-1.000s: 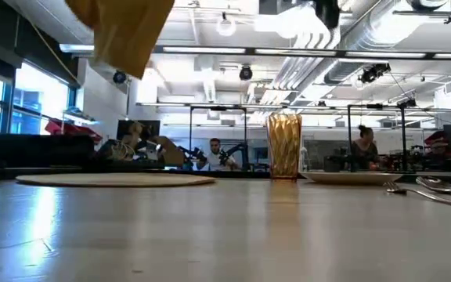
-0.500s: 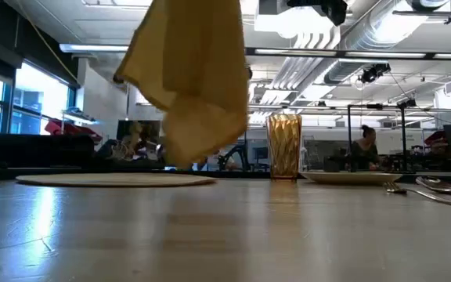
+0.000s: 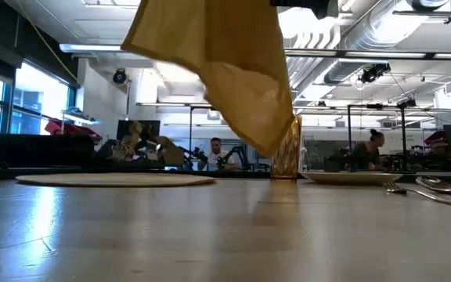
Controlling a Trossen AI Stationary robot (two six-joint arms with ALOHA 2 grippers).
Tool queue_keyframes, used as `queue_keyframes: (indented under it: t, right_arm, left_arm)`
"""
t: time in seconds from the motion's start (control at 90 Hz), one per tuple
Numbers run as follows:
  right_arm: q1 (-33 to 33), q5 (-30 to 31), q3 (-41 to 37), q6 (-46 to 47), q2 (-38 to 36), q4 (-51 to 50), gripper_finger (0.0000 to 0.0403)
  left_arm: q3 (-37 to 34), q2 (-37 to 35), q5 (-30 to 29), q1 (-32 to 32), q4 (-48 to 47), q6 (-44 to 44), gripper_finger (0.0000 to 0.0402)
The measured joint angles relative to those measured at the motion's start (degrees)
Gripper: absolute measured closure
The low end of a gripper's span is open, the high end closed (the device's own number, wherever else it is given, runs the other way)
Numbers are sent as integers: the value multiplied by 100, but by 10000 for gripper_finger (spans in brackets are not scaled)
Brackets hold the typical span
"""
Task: Set table place
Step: Fold the yellow table napkin
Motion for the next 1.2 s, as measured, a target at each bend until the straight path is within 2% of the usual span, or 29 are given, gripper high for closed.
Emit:
queue_keyframes:
  t: [0.133, 0.356, 0.622, 0.767, 0.978, 1.2]
  right_arm:
    - [241, 81, -5, -179, 303, 273, 141]
    - [591, 205, 11, -896, 916, 1816, 141]
    - [634, 391, 879, -1959, 1623, 1922, 142]
    - [609, 1006, 1419, -2369, 2017, 1819, 151]
    - [595, 1005, 2245, -2399, 2216, 822, 179]
    - [466, 1139, 2758, -2320, 2215, -248, 216]
  left_arm:
    - [22, -32, -12, -18, -276, -261, 401]
    - [7, 35, -18, 2, -1052, -1118, 402]
    - [12, 92, -38, -116, -1103, -1311, 401]
    - [12, 79, -187, -280, -1055, -1119, 402]
    - [14, 79, -541, -532, -1012, -701, 402]
    - [14, 31, -622, -673, -1020, -603, 402]
